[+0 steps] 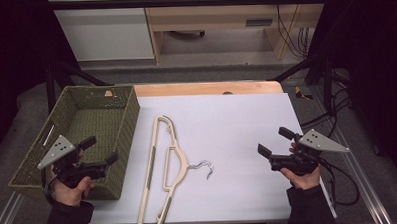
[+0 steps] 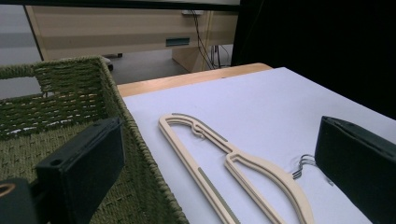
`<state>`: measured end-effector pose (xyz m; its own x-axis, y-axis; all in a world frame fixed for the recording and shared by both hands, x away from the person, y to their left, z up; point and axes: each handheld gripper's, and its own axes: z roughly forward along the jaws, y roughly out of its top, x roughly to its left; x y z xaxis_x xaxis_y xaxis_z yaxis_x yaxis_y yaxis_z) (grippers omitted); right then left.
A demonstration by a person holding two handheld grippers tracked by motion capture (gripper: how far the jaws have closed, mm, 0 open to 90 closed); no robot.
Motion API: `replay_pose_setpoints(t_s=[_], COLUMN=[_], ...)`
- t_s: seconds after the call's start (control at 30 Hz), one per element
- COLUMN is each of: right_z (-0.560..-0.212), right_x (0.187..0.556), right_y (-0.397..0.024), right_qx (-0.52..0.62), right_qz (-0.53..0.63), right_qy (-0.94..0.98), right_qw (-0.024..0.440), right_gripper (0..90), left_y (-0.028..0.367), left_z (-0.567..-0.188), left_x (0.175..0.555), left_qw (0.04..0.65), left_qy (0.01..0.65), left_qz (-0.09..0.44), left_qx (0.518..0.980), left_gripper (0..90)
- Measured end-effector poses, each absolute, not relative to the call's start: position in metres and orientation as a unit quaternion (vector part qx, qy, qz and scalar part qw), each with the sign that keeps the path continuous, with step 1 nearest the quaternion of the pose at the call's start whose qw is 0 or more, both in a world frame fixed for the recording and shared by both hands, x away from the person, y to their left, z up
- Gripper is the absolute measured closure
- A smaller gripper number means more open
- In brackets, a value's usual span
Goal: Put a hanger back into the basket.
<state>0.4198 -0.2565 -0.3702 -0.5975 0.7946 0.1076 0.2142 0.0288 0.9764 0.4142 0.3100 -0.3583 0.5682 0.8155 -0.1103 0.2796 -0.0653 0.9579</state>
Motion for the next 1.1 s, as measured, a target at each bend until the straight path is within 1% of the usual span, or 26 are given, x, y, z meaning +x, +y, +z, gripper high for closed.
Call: replay_pose_setpoints(t_s=[0.27,0.7,0.77,0.8,0.83,1.0,1.07,1.1], right_z=[-0.37,-0.374,-0.375,-0.375,-0.378,-0.383,-0.386,-0.391], right_x=[0.424,0.44,0.445,0.445,0.449,0.461,0.466,0.469], right_y=[-0.241,-0.19,-0.175,-0.175,-0.164,-0.147,-0.139,-0.131], right_qx=[0.349,0.311,0.301,0.301,0.295,0.286,0.279,0.275], right_qz=[0.586,0.562,0.559,0.559,0.546,0.534,0.53,0.529], right_qy=[0.693,0.739,0.749,0.749,0.76,0.775,0.782,0.787], right_qw=[0.235,0.202,0.19,0.19,0.192,0.18,0.171,0.159], right_gripper=[5.7,10.6,11.3,11.3,11.3,15.4,17.2,18.5], left_y=[0.315,0.319,0.319,0.32,0.32,0.321,0.322,0.322], left_z=[-0.359,-0.36,-0.36,-0.36,-0.36,-0.359,-0.359,-0.359], left_x=[0.414,0.415,0.415,0.414,0.414,0.413,0.413,0.413], left_qw=[0.559,0.547,0.548,0.548,0.547,0.547,0.547,0.547], left_qy=[0.396,0.401,0.401,0.402,0.401,0.401,0.401,0.401], left_qz=[0.243,0.262,0.262,0.263,0.265,0.27,0.27,0.27], left_qx=[0.687,0.686,0.685,0.685,0.685,0.684,0.684,0.683], left_gripper=[1.8,1.9,2.1,2.1,2.2,2.2,2.2,2.2])
